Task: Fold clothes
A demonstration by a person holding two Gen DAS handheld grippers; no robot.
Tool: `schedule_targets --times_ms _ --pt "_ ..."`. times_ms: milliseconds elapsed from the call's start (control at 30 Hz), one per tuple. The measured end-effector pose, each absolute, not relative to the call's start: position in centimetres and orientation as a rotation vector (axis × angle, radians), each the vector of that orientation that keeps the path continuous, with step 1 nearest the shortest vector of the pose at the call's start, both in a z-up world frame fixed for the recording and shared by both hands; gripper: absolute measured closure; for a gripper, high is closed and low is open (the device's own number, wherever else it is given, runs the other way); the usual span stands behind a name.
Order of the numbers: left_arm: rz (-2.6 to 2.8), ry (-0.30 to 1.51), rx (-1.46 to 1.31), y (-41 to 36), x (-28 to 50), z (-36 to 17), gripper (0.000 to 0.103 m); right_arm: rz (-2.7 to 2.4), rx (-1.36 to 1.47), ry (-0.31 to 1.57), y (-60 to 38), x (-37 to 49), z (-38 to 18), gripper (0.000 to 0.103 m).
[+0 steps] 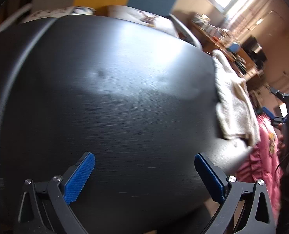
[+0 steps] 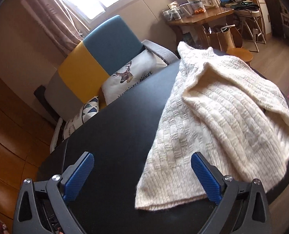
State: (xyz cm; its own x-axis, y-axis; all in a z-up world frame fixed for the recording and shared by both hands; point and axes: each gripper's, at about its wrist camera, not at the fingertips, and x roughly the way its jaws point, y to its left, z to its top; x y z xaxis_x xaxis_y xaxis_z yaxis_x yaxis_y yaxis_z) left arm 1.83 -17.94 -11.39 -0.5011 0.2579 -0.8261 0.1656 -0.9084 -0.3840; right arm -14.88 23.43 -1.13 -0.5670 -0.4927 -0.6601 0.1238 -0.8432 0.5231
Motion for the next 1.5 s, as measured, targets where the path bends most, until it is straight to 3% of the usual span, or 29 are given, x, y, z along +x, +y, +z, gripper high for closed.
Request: schedule_targets --times_ms 100,233,433,500,600,700,733,800,833,867,900,1067,1167,1200,1333,1500 --pt "2.681 -0.706 -1.593 -22.1 3.3 -12.2 0.000 -2.443 1.237 -0.619 24.2 -19.3 -0.8 0.000" --pt "2.801 -0.780 -1.636 -26.7 5.7 -12.8 0.000 -2.438 1.238 -0.782 26.6 -25.4 -1.8 0.003" --pt "2.874 -0.959 -1.679 -30.8 8.8 -13.7 0.000 -2.387 1.320 -1.219 30.4 -31.4 -7.1 0.037" --pt "2.882 -0.961 -1.693 -30.9 9.1 -13.8 0.000 -2.411 1.317 -1.288 31.1 -32.4 -8.3 0.039" --pt "2.881 -0.934 -1.703 -30.5 9.1 -13.7 0.000 -2.461 1.332 -1.329 31.7 -33.7 -9.5 0.051" --pt "2.813 -0.968 -1.688 -29.4 7.9 -13.5 0.000 -2.532 1.374 -1.237 31.1 -34.8 -10.0 0.090" --pt "2.812 -0.965 -1.682 -29.3 7.8 -13.3 0.000 -2.540 1.380 -1.196 30.5 -35.0 -10.0 0.092" --pt "2.792 -0.941 -1.675 -28.7 7.1 -12.7 0.006 -2.581 1.414 -1.031 28.7 -35.2 -10.0 0.094" --pt "2.776 -0.922 -1.677 -28.2 6.3 -12.4 0.013 -2.577 1.413 -0.962 27.7 -35.2 -10.1 0.095" --pt "2.738 -0.913 -1.673 -27.5 5.3 -12.2 0.029 -2.568 1.403 -0.918 26.9 -34.9 -10.1 0.095" --pt "2.698 -0.905 -1.668 -26.8 4.3 -11.9 0.032 -2.534 1.382 -0.920 26.3 -34.4 -10.2 0.095" --pt "2.562 -0.773 -1.569 -20.8 -1.2 -9.1 0.026 -2.365 1.294 -0.918 23.9 -31.2 -10.6 0.095" --pt "2.530 -0.630 -1.538 -16.6 -4.7 -6.9 0.016 -2.298 1.251 -1.008 24.3 -28.7 -11.2 0.087" --pt "2.519 -0.599 -1.520 -15.1 -6.2 -6.2 0.014 -2.280 1.253 -1.019 24.5 -27.9 -11.0 0.078" --pt "2.501 -0.436 -1.389 -8.3 -12.4 -3.2 0.013 -2.244 1.261 -1.022 25.0 -24.8 -10.0 0.076" --pt "2.437 -0.233 -1.348 0.4 -19.6 -1.8 0.013 -2.348 1.269 -0.885 27.1 -19.8 -8.6 0.074"
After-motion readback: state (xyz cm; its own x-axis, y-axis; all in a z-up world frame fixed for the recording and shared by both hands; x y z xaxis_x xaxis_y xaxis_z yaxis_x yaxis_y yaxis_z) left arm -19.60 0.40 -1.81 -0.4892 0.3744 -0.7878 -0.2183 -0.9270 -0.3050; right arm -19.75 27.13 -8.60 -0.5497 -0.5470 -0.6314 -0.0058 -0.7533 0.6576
